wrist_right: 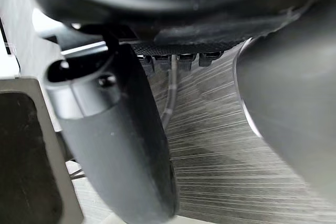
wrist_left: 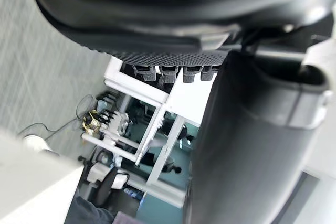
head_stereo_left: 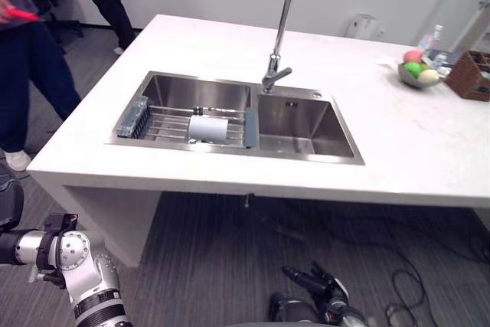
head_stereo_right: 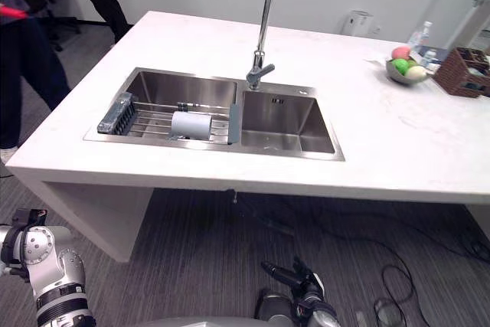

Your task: Walk over to the sink, pick up the cup, carry it to the dishwasher, place the cup inside the dishwasher, then close the dishwasher door

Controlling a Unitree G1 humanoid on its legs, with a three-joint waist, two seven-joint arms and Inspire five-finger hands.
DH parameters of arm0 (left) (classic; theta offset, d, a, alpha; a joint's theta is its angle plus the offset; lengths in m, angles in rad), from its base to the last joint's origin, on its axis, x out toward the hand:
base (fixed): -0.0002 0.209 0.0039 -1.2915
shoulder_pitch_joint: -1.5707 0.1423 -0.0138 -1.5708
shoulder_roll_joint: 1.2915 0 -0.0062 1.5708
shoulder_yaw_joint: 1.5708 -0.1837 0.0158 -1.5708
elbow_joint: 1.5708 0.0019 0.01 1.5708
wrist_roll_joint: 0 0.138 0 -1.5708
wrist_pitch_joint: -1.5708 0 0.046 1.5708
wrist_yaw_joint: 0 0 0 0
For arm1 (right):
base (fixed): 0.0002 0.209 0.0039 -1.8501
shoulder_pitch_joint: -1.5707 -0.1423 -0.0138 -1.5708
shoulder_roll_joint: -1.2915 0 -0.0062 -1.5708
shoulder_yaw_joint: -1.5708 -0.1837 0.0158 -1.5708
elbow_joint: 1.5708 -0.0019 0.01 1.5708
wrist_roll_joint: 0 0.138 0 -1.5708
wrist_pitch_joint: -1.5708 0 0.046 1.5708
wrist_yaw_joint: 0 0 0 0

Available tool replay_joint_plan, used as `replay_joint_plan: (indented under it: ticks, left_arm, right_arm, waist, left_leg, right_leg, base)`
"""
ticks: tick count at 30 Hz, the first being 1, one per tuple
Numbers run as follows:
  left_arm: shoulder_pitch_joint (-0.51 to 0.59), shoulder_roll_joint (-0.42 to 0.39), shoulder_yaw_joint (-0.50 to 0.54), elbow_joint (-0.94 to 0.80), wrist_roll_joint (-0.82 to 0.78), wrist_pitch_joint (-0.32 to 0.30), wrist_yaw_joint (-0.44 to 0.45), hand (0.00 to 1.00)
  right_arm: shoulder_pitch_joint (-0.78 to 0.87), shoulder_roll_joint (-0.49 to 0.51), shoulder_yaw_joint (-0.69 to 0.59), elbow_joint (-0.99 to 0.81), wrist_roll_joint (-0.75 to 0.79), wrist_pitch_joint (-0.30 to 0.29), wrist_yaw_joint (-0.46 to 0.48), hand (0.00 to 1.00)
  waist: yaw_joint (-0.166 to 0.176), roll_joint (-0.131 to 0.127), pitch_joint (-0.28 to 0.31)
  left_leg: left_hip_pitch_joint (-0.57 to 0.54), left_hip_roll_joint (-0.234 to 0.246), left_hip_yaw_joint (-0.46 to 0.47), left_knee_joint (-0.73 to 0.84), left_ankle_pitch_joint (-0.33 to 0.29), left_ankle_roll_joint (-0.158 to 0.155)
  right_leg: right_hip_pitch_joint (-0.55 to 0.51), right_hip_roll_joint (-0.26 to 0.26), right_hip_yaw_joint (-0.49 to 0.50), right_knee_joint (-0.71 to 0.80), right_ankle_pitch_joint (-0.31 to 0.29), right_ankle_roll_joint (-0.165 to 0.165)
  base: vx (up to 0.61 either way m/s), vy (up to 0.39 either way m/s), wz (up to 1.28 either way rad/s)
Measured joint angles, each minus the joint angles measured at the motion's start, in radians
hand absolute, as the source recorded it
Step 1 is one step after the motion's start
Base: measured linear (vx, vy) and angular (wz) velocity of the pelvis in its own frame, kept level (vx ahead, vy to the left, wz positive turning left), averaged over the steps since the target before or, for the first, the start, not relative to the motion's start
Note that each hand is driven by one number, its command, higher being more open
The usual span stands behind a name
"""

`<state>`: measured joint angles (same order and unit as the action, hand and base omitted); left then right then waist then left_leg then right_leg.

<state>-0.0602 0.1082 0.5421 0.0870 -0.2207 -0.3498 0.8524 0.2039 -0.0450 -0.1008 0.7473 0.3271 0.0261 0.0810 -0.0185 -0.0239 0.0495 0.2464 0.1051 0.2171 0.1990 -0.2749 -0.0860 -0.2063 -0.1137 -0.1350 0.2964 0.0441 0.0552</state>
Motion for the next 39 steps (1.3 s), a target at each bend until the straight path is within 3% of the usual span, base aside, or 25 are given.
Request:
replay_joint_plan:
  ticks: [3, 4, 5, 7, 8, 9, 10, 11, 12, 13, 17, 21, 22, 25, 30, 31, 34, 36, 39]
  left_arm:
    - [0.031, -0.035, -0.111, -0.075, 0.122, 0.024, -0.086, 1.00]
    - [0.047, -0.042, -0.152, -0.095, 0.148, 0.035, -0.126, 1.00]
    - [0.059, -0.051, -0.185, -0.123, 0.181, 0.044, -0.161, 1.00]
    - [0.076, -0.050, -0.206, -0.177, 0.227, 0.040, -0.208, 1.00]
    - [0.085, -0.013, -0.220, -0.191, 0.291, 0.027, -0.238, 1.00]
    - [0.085, 0.007, -0.221, -0.191, 0.319, 0.023, -0.251, 1.00]
    - [0.084, 0.042, -0.228, -0.191, 0.365, 0.019, -0.278, 1.00]
    - [0.077, 0.074, -0.244, -0.191, 0.405, 0.013, -0.304, 1.00]
    - [0.077, 0.088, -0.249, -0.191, 0.424, 0.012, -0.318, 1.00]
    - [0.071, 0.130, -0.258, -0.190, 0.463, 0.013, -0.342, 1.00]
    - [-0.042, 0.295, -0.300, -0.081, 0.652, 0.017, -0.408, 1.00]
    - [-0.218, 0.505, -0.444, 0.091, 0.769, -0.005, -0.527, 1.00]
    - [-0.268, 0.577, -0.493, 0.157, 0.789, -0.018, -0.582, 1.00]
    - [-0.363, 0.627, -0.562, 0.280, 0.801, -0.040, -0.718, 1.00]
    - [-0.386, 0.640, -0.603, 0.316, 0.799, -0.070, -0.865, 1.00]
    - [-0.388, 0.644, -0.616, 0.316, 0.799, -0.077, -0.891, 1.00]
    - [-0.395, 0.654, -0.647, 0.317, 0.798, -0.072, -0.950, 1.00]
    - [-0.406, 0.673, -0.659, 0.328, 0.792, -0.055, -1.007, 1.00]
    - [-0.475, 0.675, -0.674, 0.407, 0.787, -0.034, -1.094, 1.00]
  right_arm:
    - [-0.016, 0.002, 0.000, -0.014, 0.005, 0.028, 0.013, 1.00]
    - [-0.009, 0.009, 0.000, -0.016, 0.004, 0.040, 0.029, 1.00]
    - [0.011, 0.005, 0.000, -0.037, 0.002, 0.051, 0.052, 1.00]
    - [0.027, 0.001, -0.001, -0.057, 0.002, 0.058, 0.064, 1.00]
    - [0.028, 0.000, -0.008, -0.049, 0.005, 0.059, 0.063, 1.00]
    - [0.021, -0.004, -0.017, -0.041, 0.006, 0.059, 0.063, 1.00]
    - [0.007, -0.018, -0.031, -0.012, 0.006, 0.059, 0.063, 1.00]
    - [-0.008, -0.042, -0.043, 0.020, 0.006, 0.060, 0.065, 1.00]
    - [-0.009, -0.061, -0.049, 0.032, 0.005, 0.061, 0.066, 1.00]
    - [-0.008, -0.070, -0.049, 0.043, 0.004, 0.061, 0.073, 1.00]
    - [-0.031, -0.069, -0.049, 0.070, 0.005, 0.061, 0.093, 1.00]
    - [-0.049, -0.072, -0.049, 0.077, 0.006, 0.061, 0.094, 1.00]
    - [-0.069, -0.078, -0.049, 0.090, 0.006, 0.058, 0.095, 1.00]
    - [-0.075, -0.095, -0.048, 0.111, 0.004, 0.059, 0.098, 1.00]
    - [-0.027, -0.110, -0.048, 0.142, 0.001, 0.067, 0.100, 1.00]
    - [-0.007, -0.111, -0.050, 0.173, 0.002, 0.046, 0.108, 1.00]
    - [0.043, -0.103, -0.084, 0.253, 0.001, -0.091, 0.160, 1.00]
    - [0.073, -0.084, -0.118, 0.259, 0.001, -0.168, 0.168, 1.00]
    - [0.096, -0.077, -0.156, 0.262, -0.018, -0.238, 0.198, 1.00]
  waist:
    - [0.001, 0.014, 0.004]
    - [0.002, 0.021, 0.013]
    - [0.001, 0.030, 0.021]
    - [-0.002, 0.035, 0.026]
    - [0.001, 0.038, 0.022]
    - [0.002, 0.032, 0.019]
    - [-0.004, 0.029, 0.020]
    - [0.002, 0.049, 0.017]
    - [0.009, 0.054, 0.015]
    - [0.000, 0.052, 0.005]
    - [-0.020, 0.044, 0.000]
    - [-0.042, 0.050, -0.004]
    - [-0.064, 0.057, -0.007]
    - [-0.086, 0.076, -0.010]
    - [-0.109, 0.091, -0.014]
    - [-0.111, 0.091, -0.015]
    - [-0.113, 0.094, -0.017]
    - [-0.132, 0.093, -0.019]
    - [-0.149, 0.094, -0.019]
  left_leg:
    - [-0.008, 0.056, -0.010, 0.044, 0.013, -0.022]
    - [-0.032, 0.077, -0.014, 0.169, 0.015, -0.025]
    - [-0.100, 0.119, -0.015, 0.376, 0.038, -0.025]
    - [-0.198, 0.193, -0.003, 0.617, 0.104, -0.008]
    - [-0.237, 0.229, 0.068, 0.581, 0.013, 0.003]
    - [-0.236, 0.223, 0.097, 0.494, -0.009, 0.019]
    - [-0.235, 0.195, 0.122, 0.256, -0.004, 0.029]
    - [-0.231, 0.156, 0.094, 0.069, 0.111, 0.005]
    - [-0.216, 0.135, 0.073, 0.012, 0.176, -0.018]
    - [-0.195, 0.102, 0.070, -0.041, 0.198, -0.019]
    - [-0.176, 0.060, 0.097, -0.093, 0.203, -0.012]
    - [-0.150, 0.041, 0.116, -0.137, 0.212, -0.008]
    - [-0.150, 0.036, 0.127, -0.149, 0.215, -0.007]
    - [-0.148, 0.030, 0.147, -0.162, 0.219, -0.007]
    - [-0.140, 0.030, 0.156, -0.172, 0.221, -0.009]
    - [-0.140, 0.030, 0.161, -0.175, 0.223, -0.010]
    - [-0.135, 0.024, 0.177, -0.188, 0.230, -0.011]
    - [-0.131, 0.020, 0.191, -0.201, 0.236, -0.010]
    - [-0.127, 0.018, 0.211, -0.205, 0.239, -0.009]
  right_leg:
    - [0.039, 0.038, -0.037, -0.019, -0.047, -0.015]
    - [0.087, 0.046, -0.043, -0.035, -0.065, -0.021]
    - [0.140, 0.059, -0.052, -0.057, -0.084, -0.032]
    - [0.200, 0.079, -0.060, -0.108, -0.091, -0.034]
    - [0.225, 0.075, -0.059, -0.145, -0.086, -0.041]
    - [0.226, 0.065, -0.057, -0.151, -0.080, -0.045]
    - [0.227, 0.051, -0.051, -0.174, -0.072, -0.033]
    - [0.230, 0.039, -0.035, -0.187, -0.063, -0.018]
    - [0.230, 0.035, -0.023, -0.192, -0.057, -0.006]
    - [0.231, 0.024, -0.011, -0.212, -0.045, 0.017]
    - [0.250, -0.004, 0.012, -0.290, -0.015, 0.047]
    - [0.265, -0.008, 0.016, -0.334, 0.004, 0.051]
    - [0.264, -0.009, 0.023, -0.356, 0.020, 0.051]
    - [0.259, -0.011, 0.033, -0.380, 0.042, 0.051]
    - [0.254, -0.010, 0.043, -0.381, 0.050, 0.050]
    - [0.246, -0.009, 0.047, -0.382, 0.054, 0.050]
    - [0.234, -0.011, 0.061, -0.387, 0.063, 0.053]
    - [0.223, -0.010, 0.075, -0.388, 0.070, 0.053]
    - [0.211, -0.011, 0.093, -0.388, 0.081, 0.055]
  base:
    - [0.32, -0.244, 0.21]
    - [0.22, -0.204, 0.14]
    - [0.15, -0.149, 0.12]
    - [0.14, -0.101, 0.02]
    - [0.17, -0.065, -0.11]
    - [0.18, -0.009, -0.12]
    - [0.18, 0.082, -0.11]
    - [0.19, 0.112, -0.22]
    - [0.22, 0.133, -0.20]
    - [0.22, 0.126, -0.03]
    - [0.15, 0.083, -0.10]
    - [0.04, 0.018, -0.12]
    - [0.00, -0.005, -0.18]
    - [-0.03, -0.013, -0.19]
    - [-0.06, -0.030, -0.10]
    - [-0.12, -0.042, -0.12]
    - [-0.09, -0.028, -0.14]
    - [-0.11, -0.031, -0.21]
    - [-0.10, -0.036, -0.22]
